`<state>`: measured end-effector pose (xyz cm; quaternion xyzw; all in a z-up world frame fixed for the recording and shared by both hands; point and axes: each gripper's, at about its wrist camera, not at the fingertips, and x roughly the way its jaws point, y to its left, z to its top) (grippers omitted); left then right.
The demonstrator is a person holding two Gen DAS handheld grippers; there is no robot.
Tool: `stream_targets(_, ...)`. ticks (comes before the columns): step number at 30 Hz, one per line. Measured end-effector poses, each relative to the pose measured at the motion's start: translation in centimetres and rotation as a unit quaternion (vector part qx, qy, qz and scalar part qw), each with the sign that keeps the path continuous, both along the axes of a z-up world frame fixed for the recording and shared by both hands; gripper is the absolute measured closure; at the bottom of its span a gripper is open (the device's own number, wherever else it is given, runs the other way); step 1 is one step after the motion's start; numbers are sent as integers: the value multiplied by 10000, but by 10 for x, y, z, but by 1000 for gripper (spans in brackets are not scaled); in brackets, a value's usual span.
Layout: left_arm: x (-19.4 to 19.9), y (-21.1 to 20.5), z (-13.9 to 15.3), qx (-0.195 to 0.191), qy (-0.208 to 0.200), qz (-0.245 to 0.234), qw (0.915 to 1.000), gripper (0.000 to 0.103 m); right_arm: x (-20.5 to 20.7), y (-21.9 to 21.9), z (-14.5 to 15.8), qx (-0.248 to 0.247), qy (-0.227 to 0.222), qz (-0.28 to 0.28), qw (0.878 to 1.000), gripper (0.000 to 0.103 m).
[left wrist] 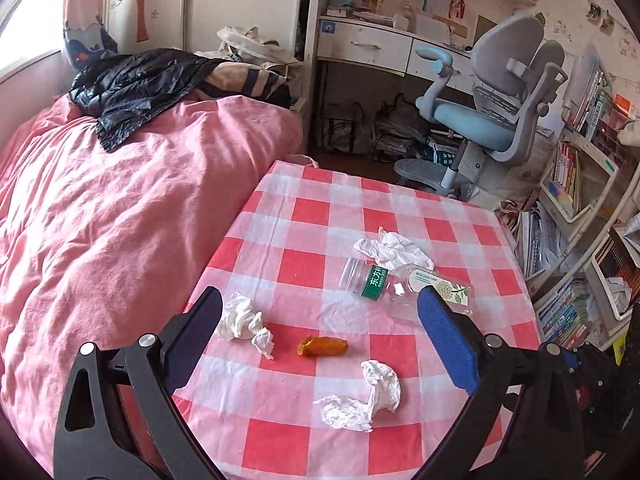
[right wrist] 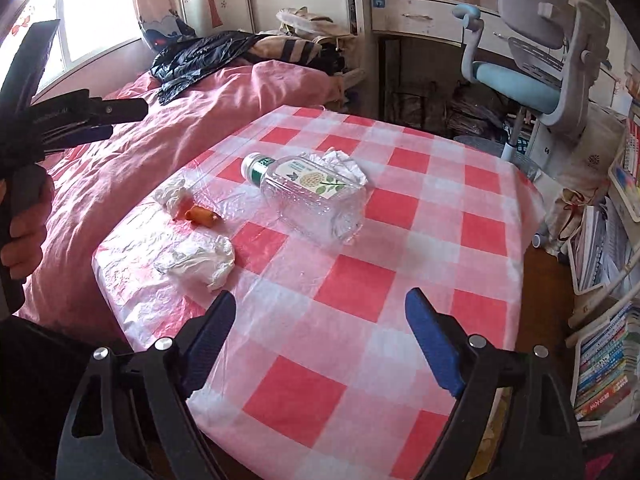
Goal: Collect trash
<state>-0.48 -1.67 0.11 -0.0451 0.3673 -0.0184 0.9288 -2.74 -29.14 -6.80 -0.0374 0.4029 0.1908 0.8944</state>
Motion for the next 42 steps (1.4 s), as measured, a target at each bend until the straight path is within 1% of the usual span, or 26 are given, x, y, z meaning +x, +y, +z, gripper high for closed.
stream_targets(5,-2,-2,-5,221,145,-126,9996,7,9,20,-7,-45,134,44,9999,19)
stream_targets(13,3,-5,-9,269,231,-198,9992,7,11,35,-15,-323,251,264,9988,18)
stream_targets(24,4,-19,-13,422,280,-339,9981,7,9,34,-14,-340,220,258,9988,17)
stream_targets(42,5,-18,-12,408,276,-347,9982,7,11,36,-16,-418,247,310,9983,15)
